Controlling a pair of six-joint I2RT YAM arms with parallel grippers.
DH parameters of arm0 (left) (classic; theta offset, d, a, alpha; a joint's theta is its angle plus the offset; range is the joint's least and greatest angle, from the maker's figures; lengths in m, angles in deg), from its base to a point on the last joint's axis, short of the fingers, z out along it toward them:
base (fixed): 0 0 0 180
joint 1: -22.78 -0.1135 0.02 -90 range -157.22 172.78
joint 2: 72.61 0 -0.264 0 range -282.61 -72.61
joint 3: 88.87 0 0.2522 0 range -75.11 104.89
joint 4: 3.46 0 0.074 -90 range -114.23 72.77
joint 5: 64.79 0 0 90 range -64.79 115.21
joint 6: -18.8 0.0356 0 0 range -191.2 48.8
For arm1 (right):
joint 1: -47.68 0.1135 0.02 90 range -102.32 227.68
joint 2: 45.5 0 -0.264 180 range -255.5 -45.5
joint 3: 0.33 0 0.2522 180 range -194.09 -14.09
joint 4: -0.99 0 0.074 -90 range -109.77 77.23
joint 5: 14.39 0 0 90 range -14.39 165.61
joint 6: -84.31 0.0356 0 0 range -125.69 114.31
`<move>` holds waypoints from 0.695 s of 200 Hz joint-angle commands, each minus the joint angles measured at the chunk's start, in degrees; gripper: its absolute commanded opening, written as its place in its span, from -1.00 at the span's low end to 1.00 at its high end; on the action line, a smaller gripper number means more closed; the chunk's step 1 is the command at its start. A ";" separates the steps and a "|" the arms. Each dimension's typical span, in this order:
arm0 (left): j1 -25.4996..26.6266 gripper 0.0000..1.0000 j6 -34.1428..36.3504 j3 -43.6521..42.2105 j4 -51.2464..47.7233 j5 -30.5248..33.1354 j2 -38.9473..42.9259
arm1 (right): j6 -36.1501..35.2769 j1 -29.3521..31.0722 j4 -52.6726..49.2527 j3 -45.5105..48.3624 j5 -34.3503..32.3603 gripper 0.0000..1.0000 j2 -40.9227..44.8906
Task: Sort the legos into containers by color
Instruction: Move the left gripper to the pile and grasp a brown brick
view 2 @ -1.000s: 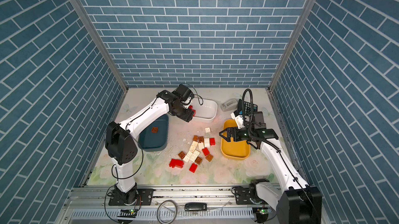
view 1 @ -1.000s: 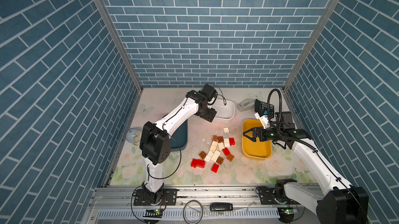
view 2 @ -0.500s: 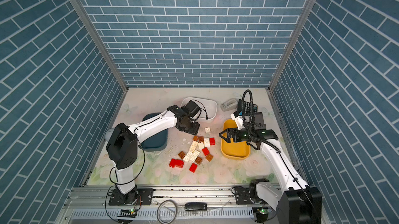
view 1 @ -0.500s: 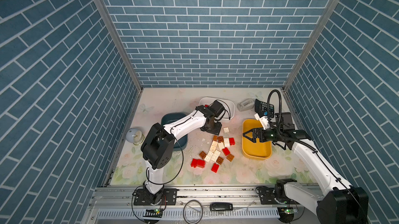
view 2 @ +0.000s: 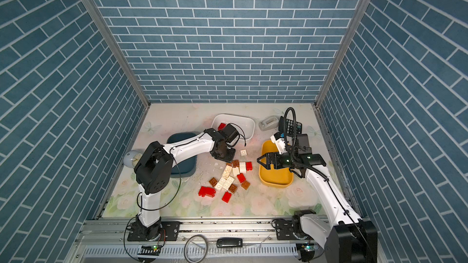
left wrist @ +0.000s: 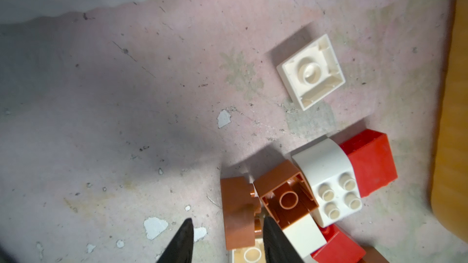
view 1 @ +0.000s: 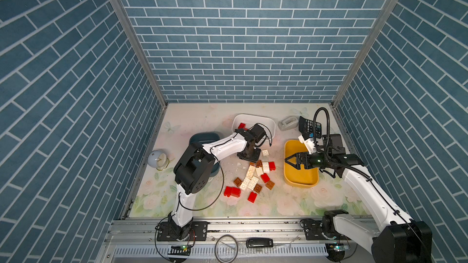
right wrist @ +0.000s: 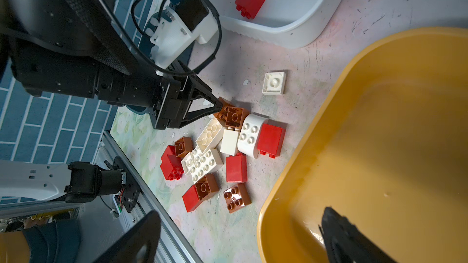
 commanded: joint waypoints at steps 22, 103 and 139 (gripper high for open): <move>0.62 -0.11 0.48 -1.40 0.46 0.07 -1.80 | -1.14 -0.17 -0.23 0.28 0.82 0.97 0.80; 0.52 -0.16 1.47 -0.15 0.13 2.60 -4.20 | -1.23 -0.18 -0.41 0.24 0.69 0.97 0.68; 0.44 -0.10 1.36 -0.03 0.06 2.45 -4.83 | -1.17 -0.18 -0.01 0.45 0.72 0.98 0.59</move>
